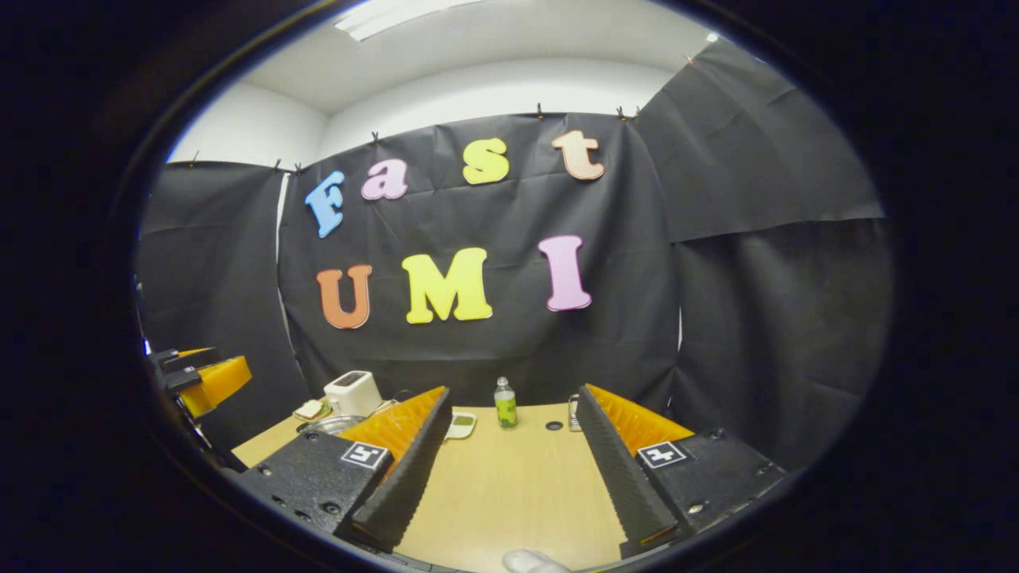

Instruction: First push the handle of the pot to place it horizontally, then grasp the pot with both hands and set it on the induction cooktop.

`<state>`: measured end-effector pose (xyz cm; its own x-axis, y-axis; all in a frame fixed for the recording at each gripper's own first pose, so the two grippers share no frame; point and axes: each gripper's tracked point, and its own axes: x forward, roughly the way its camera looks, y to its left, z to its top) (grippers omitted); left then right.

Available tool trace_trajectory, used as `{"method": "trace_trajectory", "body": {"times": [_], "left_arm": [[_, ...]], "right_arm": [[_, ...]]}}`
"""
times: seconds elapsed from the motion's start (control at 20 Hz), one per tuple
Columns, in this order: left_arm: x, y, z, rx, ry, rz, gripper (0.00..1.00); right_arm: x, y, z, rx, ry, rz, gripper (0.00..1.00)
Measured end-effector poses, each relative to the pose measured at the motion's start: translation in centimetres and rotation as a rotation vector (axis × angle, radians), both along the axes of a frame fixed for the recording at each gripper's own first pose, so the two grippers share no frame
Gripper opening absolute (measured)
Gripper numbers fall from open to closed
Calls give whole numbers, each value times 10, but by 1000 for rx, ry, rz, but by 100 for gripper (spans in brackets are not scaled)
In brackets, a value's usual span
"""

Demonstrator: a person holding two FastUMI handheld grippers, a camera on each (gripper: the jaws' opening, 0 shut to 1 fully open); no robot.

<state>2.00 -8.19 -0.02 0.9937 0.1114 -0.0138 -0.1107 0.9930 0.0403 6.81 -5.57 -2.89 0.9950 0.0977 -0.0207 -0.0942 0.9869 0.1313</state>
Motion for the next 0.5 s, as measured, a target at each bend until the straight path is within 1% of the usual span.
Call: {"method": "trace_trajectory", "body": {"times": [0.05, 0.3, 0.35, 0.4, 0.5], "left_arm": [[-1, 0, 2, -1, -3, 0, 96], [3, 2, 1, 7, 3, 7, 96], [3, 3, 0, 6, 6, 7, 96], [4, 3, 0, 6, 8, 9, 96], [8, 3, 0, 5, 11, 8, 96]], "right_arm": [[0, 0, -1, 1, 3, 4, 99], [4, 3, -5, -9, 13, 10, 99], [5, 4, -6, -11, 13, 9, 99], [7, 4, -6, -13, 13, 8, 96], [9, 3, -4, -13, 9, 8, 96]]}}
